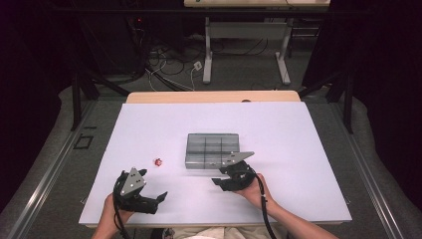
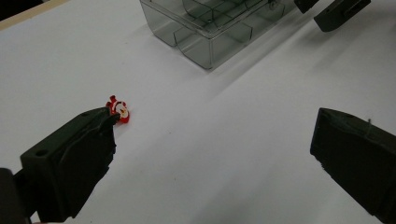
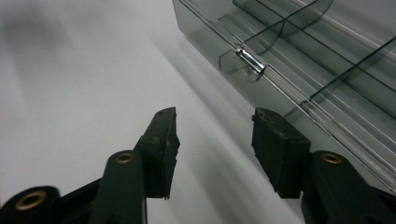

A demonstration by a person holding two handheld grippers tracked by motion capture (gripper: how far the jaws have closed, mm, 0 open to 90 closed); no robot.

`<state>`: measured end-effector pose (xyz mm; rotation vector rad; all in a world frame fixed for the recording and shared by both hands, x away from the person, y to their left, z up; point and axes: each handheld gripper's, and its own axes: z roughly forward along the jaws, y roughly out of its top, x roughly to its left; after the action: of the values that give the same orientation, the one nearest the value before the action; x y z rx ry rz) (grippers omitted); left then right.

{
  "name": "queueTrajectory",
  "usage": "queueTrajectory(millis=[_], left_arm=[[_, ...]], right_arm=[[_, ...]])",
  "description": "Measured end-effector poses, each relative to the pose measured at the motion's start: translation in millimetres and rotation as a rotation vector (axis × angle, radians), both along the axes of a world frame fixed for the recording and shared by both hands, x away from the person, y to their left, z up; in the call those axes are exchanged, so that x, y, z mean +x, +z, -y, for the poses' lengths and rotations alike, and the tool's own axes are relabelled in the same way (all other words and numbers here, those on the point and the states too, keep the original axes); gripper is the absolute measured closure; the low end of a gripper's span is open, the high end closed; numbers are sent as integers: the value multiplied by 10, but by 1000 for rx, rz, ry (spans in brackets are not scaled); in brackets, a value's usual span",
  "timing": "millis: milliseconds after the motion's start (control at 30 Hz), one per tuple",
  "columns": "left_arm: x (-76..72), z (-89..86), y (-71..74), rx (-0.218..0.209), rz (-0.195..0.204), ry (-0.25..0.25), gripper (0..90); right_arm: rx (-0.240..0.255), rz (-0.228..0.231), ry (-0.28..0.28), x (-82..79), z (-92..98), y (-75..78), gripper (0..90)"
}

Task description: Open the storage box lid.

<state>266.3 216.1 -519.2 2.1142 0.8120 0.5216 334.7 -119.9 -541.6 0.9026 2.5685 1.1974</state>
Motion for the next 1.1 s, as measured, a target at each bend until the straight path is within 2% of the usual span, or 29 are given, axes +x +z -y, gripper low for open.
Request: queueTrajectory(millis=[233, 500, 800, 933, 967, 1100], left_arm=[[-1, 1, 1, 1, 0, 0, 1], [1, 0, 0, 2, 0, -1, 2], [-1, -1, 1, 0, 1, -1, 2], [-1, -1, 0, -1, 1, -1, 2], [-1, 0, 0, 0, 1, -1, 1], [0, 3, -1, 0, 0, 0, 1]], right_arm=[[0, 7, -41, 21, -7, -4, 592], [25, 20, -74, 44, -5, 2, 679], [17, 38, -113, 57, -56, -29, 749], [28, 39, -129, 67, -48, -33, 764], [49, 47, -133, 73, -50, -48, 769], [31, 23, -135, 77, -35, -42, 787]])
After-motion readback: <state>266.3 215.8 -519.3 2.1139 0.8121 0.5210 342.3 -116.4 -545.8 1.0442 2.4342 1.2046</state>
